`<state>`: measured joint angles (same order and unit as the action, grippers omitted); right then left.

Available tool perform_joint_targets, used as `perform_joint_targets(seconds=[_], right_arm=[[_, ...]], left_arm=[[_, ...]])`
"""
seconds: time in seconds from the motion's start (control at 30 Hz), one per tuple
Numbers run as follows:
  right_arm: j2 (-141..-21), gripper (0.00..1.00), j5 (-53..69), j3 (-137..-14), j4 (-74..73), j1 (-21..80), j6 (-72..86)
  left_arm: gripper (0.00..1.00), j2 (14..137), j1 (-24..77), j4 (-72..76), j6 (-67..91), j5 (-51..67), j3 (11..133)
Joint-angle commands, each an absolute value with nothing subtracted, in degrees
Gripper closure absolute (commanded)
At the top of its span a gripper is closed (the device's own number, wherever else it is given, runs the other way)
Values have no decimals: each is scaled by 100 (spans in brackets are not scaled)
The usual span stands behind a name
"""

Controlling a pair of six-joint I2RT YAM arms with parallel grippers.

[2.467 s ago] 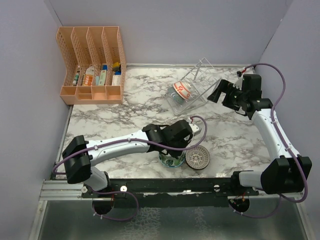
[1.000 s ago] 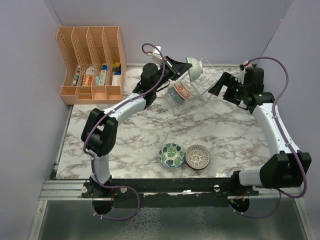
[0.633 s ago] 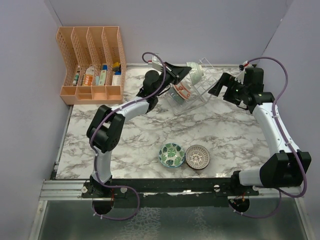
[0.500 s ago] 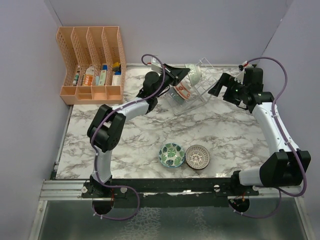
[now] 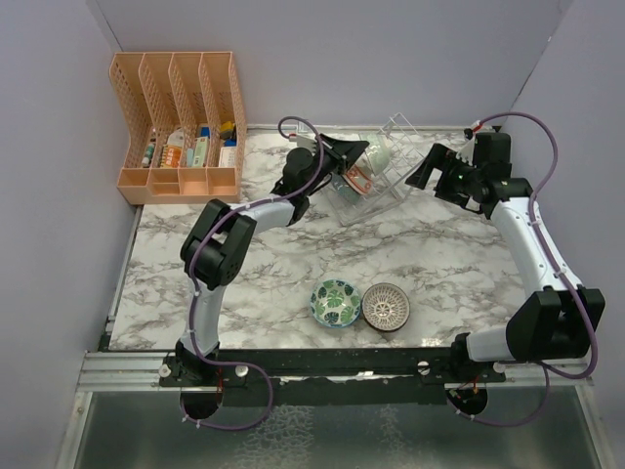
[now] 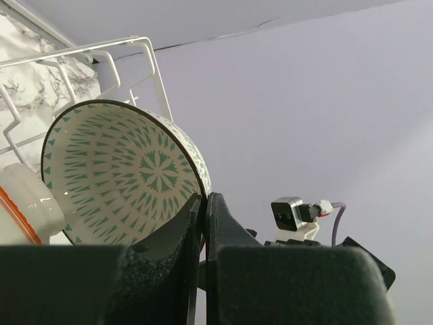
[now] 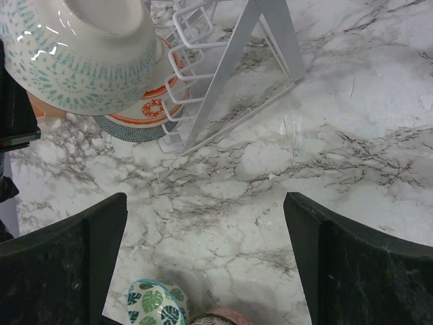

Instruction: Load the bowls into the dish rack

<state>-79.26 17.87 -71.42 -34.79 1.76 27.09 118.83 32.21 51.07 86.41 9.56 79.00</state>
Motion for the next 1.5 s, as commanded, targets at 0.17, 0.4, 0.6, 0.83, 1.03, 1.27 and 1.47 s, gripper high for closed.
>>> perform_joint_targets(seconds=[0.17,0.4,0.6,0.83,1.03,1.27,1.47], right_arm=[[-8028,0,1758,-7313,-3516,141,2590],[-8075,0,1784,-7297,-3489,141,2580],[-8101,0,1793,-7282,-3483,141,2561],[-8157,0,1835,-7264,-3467,142,2570],[-8191,0,1863,-7276,-3454,141,2572],[-8218,0,1881,-7251,-3428,138,2561],[-8253,0,1907,-7254,-3410,141,2561]], left_arm=[[100,12081,3183,5938,8851,928,7982],[100,12214,3182,5915,8939,905,7979],[100,12291,3182,5861,9018,840,7956],[100,12323,3158,5765,9094,787,7952],[100,12300,3138,5552,9178,836,7949],[100,12188,3125,5432,9213,755,7783],[100,12089,3108,5291,9211,756,7490]])
